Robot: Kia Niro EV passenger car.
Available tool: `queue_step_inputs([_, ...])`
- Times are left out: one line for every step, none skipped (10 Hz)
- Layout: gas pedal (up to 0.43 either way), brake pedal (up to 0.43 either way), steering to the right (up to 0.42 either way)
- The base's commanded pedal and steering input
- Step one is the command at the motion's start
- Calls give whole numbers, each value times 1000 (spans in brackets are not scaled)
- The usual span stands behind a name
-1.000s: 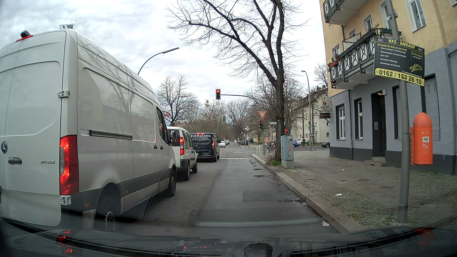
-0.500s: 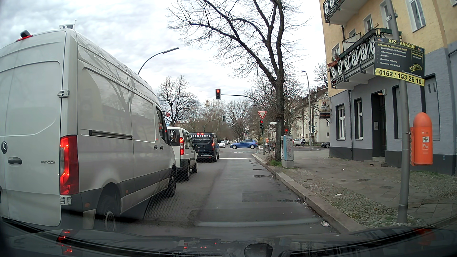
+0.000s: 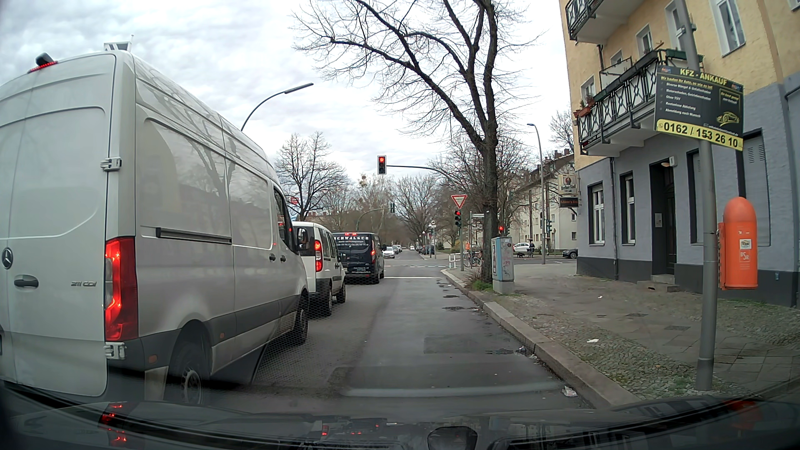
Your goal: Follow the waypoints while adhering to traffic rules and regulations
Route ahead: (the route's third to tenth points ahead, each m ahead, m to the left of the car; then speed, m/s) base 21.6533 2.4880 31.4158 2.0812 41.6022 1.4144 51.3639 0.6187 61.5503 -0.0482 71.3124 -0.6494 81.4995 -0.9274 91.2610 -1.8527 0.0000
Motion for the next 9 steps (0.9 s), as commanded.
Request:
queue_step_inputs([0, 421, -18])
queue_step_inputs([0, 421, -18])
queue_step_inputs([0, 421, -19])
queue_step_inputs([0, 421, -19])
queue_step_inputs([0, 421, -18])
queue_step_inputs([0, 421, -18])
queue_step_inputs([0, 421, -19])
queue_step_inputs([0, 421, -19])
queue_step_inputs([0, 421, -18])
